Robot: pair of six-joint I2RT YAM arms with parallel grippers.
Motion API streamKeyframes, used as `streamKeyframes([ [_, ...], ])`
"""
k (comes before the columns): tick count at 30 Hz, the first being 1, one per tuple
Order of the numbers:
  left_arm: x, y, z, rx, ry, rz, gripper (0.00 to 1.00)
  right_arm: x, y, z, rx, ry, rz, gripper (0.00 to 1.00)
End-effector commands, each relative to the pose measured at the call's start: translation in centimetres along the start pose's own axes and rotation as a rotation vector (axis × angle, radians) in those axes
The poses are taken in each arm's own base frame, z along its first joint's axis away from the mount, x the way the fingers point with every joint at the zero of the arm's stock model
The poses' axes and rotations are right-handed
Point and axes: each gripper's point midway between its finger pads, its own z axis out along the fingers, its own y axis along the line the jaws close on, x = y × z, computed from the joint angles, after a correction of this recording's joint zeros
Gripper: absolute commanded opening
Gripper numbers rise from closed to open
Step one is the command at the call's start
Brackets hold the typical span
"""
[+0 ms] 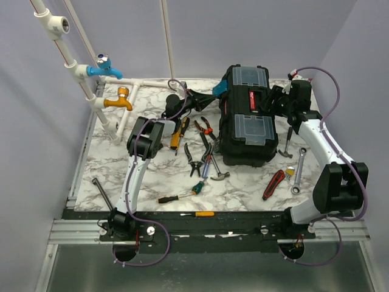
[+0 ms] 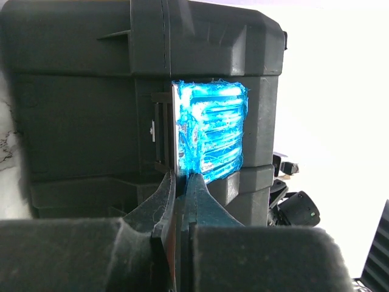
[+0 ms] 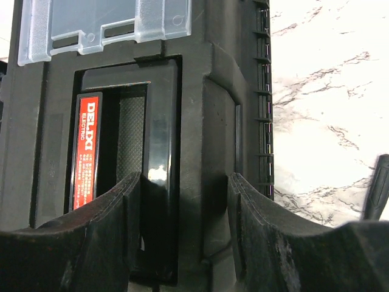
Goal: Pack the tool kit
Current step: Open the toolbox at the center of the board.
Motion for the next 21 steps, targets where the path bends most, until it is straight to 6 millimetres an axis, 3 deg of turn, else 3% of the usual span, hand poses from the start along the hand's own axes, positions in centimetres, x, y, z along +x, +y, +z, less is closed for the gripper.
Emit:
streamKeyframes([
  [1,3.5,-5.8,0.6,0.096,0.072,0.192,0.00,5.7,3.1,0.1,-0.152,0.209,0.046,0.17],
  [3,3.6,-6.0,0.6,0.093,0.075,0.201,0.00,5.6,3.1,0.1,-0.152,0.209,0.044,0.17],
  [4,3.6,-6.0,0.6,0.086,0.073,0.200,0.05,5.6,3.0,0.0,-0.149,0.208,0.042,0.17],
  [6,3.7,-5.6,0.1,0.055,0.064,0.196,0.46,5.4,2.8,-0.2,-0.135,0.203,0.039,0.17],
  [8,3.6,-4.8,-0.8,0.004,0.029,0.208,0.97,5.2,2.3,-0.3,-0.103,0.193,0.033,0.17],
  [12,3.4,-3.7,-2.7,-0.136,-0.037,0.291,0.98,4.0,1.3,-1.0,-0.028,0.159,0.008,0.17],
  [21,2.7,-3.4,-4.1,-0.407,-0.120,0.436,0.98,2.4,0.4,-1.7,0.040,0.120,-0.019,0.18],
])
